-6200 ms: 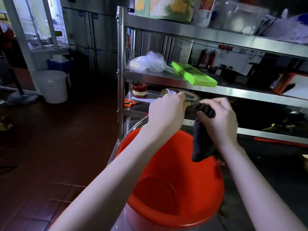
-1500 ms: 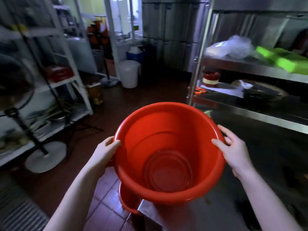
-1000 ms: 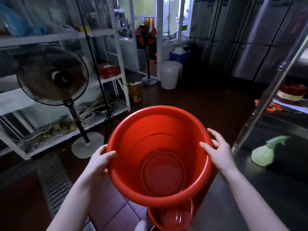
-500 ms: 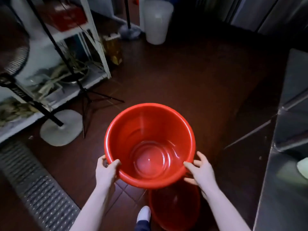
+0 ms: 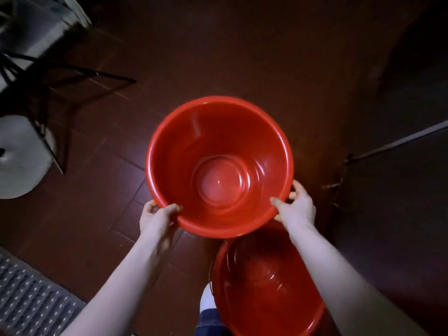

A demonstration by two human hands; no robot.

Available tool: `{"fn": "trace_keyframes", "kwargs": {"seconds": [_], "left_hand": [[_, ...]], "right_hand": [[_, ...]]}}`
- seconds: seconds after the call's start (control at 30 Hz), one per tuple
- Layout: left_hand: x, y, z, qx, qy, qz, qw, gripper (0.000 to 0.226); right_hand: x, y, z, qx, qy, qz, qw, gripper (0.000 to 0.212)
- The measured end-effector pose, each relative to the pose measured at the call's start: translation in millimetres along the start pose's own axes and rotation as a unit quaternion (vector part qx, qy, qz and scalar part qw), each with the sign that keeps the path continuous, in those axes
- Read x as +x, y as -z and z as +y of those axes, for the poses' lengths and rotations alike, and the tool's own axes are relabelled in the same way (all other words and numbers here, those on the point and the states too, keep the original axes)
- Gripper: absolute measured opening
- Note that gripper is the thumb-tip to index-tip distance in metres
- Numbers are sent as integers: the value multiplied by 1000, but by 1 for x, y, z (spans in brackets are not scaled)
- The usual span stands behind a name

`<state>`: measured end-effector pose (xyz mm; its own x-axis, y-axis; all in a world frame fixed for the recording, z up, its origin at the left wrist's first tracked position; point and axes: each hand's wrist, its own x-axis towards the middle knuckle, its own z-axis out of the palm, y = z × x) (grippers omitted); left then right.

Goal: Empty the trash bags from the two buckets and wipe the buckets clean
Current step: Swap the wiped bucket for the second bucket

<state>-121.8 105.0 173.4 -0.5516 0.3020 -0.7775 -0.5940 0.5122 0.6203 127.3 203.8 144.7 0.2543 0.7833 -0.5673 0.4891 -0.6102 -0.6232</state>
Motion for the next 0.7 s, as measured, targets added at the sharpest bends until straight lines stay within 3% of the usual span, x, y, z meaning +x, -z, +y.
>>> {"fn": "trace_keyframes", "kwargs": {"seconds": [0.3,0.7], "left_hand": [[115,-84,-79,19,58,-58,996,36],[150,-123,-132,74,40,-110,990,33]], "right_hand": [[124,-29,74,4,-39,35,999,71],[187,-36,135,-75,-61,65,993,70]]}}
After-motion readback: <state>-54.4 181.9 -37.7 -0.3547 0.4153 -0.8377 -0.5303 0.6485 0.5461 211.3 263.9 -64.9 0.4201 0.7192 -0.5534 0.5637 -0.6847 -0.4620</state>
